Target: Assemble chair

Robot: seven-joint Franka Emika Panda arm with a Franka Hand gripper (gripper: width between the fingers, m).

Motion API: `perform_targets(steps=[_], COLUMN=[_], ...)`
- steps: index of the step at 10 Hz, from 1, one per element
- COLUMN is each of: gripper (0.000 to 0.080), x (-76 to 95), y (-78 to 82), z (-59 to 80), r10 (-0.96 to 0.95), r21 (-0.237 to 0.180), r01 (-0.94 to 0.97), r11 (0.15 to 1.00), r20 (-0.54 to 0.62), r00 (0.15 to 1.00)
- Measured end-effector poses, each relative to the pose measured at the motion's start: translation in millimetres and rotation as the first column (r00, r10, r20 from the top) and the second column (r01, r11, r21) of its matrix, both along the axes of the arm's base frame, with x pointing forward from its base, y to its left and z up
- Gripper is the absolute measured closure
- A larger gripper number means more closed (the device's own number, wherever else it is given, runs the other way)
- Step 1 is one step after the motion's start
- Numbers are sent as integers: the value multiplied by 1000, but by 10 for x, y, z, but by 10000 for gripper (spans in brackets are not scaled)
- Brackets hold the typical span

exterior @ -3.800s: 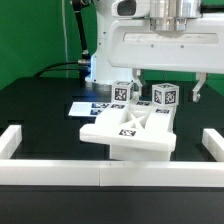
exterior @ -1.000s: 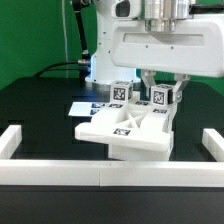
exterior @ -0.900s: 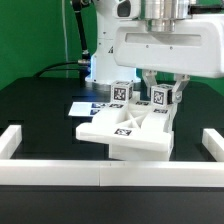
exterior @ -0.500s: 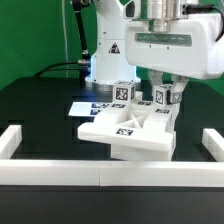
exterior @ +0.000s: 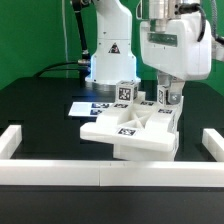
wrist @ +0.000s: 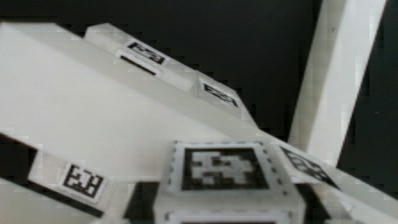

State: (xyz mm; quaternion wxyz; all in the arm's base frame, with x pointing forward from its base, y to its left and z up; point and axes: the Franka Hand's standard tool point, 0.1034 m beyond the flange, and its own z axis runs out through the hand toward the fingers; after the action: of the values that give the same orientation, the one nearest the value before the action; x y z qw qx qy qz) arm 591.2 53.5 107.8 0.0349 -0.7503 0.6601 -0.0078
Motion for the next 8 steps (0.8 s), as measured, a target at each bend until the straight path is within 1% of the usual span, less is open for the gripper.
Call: perform_targets(steps=[2,3,4,5,8], gripper=[524,282,282,175,152], x=[-1,-2,-6,-3,3], y=[2,2,1,-2,19], z=[-3,-3,-3,-1,7], r10=[11,42,71,120,338], r21=[-1,-2,-3,-6,-20], r01=[-11,-42,-71,-120,-338], r11=[1000,999,997,993,941], r20=[0,1,-2,1,6], r00=[1000,999,997,993,941])
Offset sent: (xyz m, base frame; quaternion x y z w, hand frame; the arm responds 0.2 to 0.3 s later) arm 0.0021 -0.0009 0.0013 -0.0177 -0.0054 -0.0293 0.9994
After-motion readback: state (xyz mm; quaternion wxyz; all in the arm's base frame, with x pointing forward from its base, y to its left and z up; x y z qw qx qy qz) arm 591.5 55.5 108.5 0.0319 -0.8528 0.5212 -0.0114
